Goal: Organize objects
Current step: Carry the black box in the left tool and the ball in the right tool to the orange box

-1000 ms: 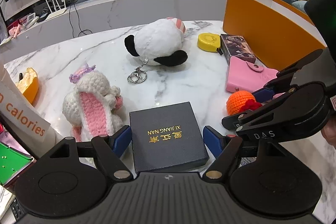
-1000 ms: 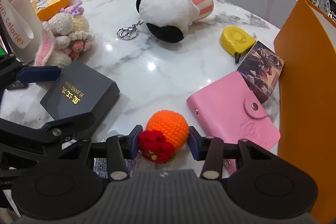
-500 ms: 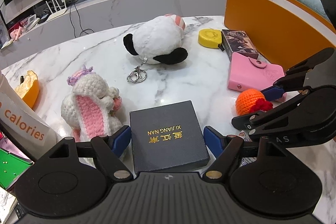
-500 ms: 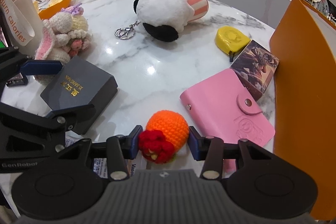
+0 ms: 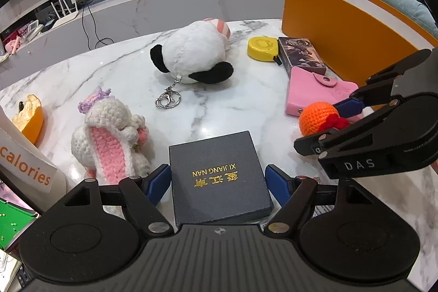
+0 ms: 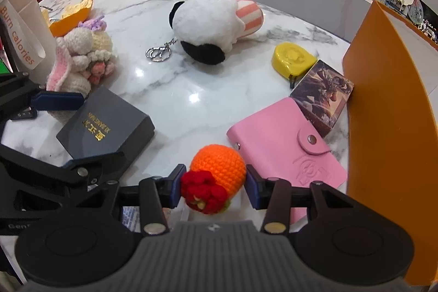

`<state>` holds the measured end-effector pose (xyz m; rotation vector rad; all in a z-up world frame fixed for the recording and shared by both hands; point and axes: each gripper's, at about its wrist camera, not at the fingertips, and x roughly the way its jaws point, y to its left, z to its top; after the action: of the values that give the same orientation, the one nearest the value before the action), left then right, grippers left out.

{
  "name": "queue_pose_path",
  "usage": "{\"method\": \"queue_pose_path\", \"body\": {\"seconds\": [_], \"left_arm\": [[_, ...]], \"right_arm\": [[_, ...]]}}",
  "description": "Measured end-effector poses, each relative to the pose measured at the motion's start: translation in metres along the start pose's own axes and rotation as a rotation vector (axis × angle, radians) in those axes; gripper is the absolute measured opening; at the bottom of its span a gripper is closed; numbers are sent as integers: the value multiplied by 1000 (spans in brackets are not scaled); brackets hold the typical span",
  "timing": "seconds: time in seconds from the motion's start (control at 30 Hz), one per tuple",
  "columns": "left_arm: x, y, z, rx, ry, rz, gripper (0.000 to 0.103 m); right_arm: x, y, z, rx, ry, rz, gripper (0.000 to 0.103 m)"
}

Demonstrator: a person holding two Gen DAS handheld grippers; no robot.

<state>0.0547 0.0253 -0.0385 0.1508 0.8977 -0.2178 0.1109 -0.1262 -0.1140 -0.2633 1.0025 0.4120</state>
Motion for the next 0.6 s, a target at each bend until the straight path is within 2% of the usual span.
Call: {"method": "queue_pose_path", "body": {"seconds": [0.23, 0.6], "left_arm": [[-9, 0, 3, -10, -13, -32, 88], [-16, 13, 13, -78, -41, -61, 88]], "right_arm": [[-7, -2, 3, 2, -21, -3, 48], [-27, -17, 9, 39, -82, -8, 48]]}}
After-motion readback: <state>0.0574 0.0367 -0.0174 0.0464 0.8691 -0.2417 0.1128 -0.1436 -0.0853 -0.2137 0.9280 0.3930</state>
